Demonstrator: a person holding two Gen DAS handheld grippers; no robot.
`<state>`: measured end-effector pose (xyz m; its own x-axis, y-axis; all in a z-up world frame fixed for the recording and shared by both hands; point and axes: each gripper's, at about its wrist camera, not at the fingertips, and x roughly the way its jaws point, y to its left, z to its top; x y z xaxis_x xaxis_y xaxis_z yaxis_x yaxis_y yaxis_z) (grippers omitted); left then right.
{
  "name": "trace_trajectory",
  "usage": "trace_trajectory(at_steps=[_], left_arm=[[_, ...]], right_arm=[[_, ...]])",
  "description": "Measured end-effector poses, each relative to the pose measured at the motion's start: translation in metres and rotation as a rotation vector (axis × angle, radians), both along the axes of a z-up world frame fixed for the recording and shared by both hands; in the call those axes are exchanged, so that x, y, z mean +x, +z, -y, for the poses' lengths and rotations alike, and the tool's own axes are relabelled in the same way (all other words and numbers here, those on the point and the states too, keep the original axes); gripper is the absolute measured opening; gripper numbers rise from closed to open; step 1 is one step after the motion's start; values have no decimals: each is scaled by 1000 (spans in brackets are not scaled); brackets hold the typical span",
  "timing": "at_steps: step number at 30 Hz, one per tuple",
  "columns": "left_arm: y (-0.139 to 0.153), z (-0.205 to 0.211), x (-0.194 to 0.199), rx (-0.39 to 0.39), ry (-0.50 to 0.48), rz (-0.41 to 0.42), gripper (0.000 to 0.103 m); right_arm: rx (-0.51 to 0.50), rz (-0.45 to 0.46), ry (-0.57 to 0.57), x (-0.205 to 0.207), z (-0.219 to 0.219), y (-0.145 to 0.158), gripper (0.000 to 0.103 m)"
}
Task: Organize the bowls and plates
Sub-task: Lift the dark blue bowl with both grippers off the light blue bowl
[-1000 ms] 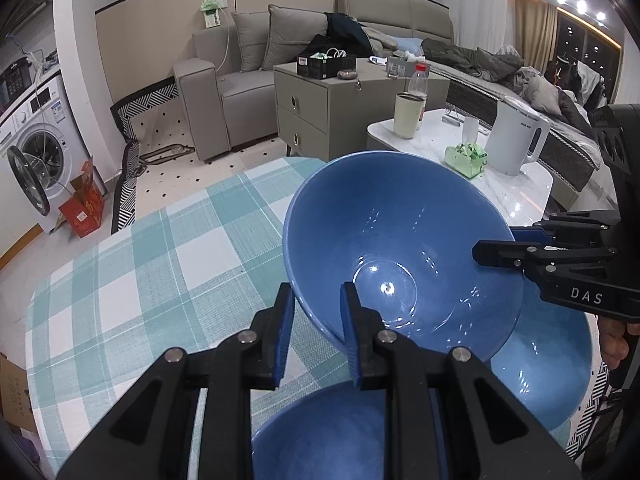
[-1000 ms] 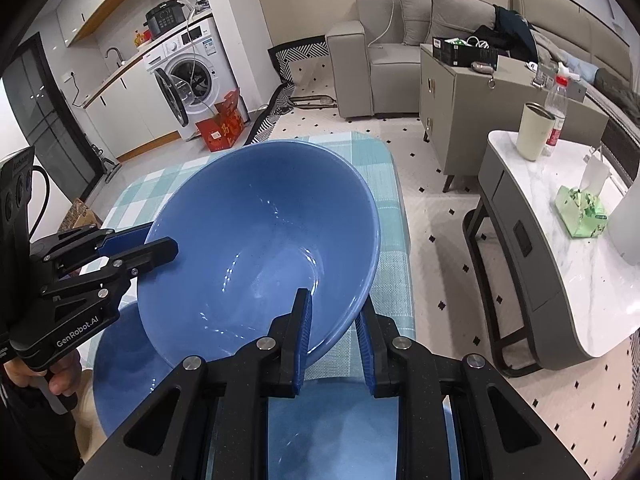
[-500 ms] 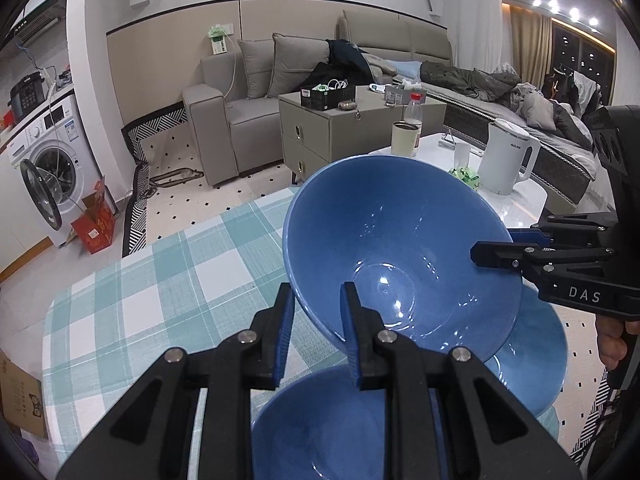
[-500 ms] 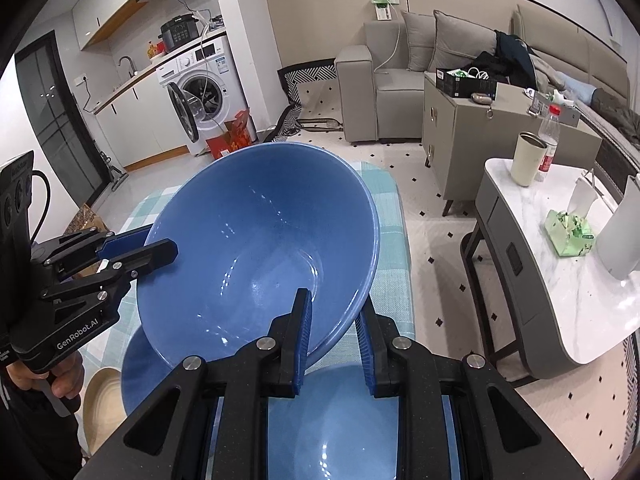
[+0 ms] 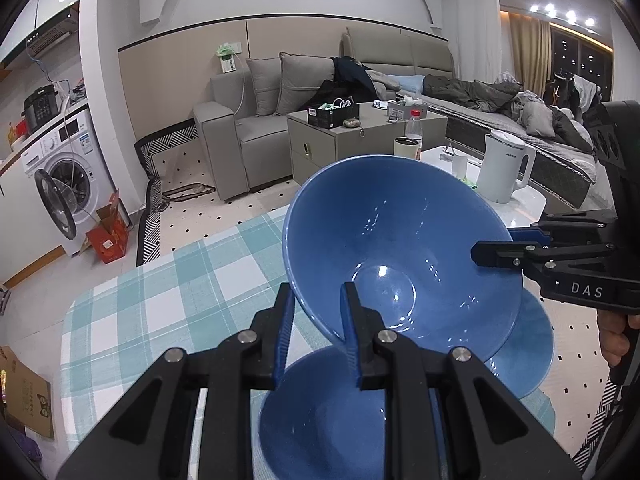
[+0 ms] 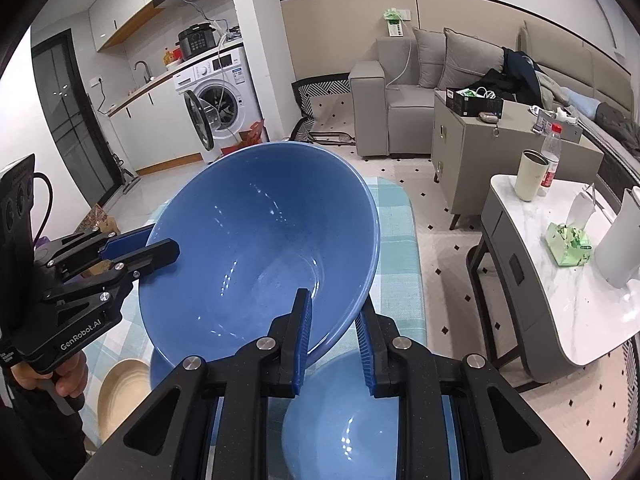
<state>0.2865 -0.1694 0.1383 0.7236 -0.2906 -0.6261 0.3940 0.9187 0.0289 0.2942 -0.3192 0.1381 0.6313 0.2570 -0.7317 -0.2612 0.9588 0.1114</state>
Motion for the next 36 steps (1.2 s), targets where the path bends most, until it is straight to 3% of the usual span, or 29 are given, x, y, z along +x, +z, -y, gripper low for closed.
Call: trace_trajectory(at_steps=[17,36], left_arm=[[-5,-30,-36,-8,45,6,22],[-22,-48,-53,-8,61,-28,22]], right_arm=[[-4,4,63,-28,-31,0,22],[-10,-47,102,-38,-52,-25,22]])
